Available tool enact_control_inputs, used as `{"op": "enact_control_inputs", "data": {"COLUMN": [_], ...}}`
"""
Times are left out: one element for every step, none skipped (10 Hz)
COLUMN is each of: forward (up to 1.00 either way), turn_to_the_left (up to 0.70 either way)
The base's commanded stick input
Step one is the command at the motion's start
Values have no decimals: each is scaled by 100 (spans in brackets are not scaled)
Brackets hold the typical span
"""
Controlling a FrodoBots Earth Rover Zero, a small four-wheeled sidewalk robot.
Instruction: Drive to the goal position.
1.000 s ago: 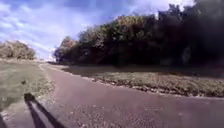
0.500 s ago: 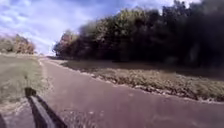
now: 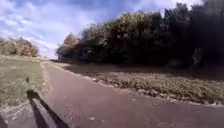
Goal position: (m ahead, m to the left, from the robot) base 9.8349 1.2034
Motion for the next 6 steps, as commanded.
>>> {"op": "enact_control_inputs", "data": {"forward": [70,70,70,70,70,70], "turn_to_the_left": [17,6,0,0,0,1]}}
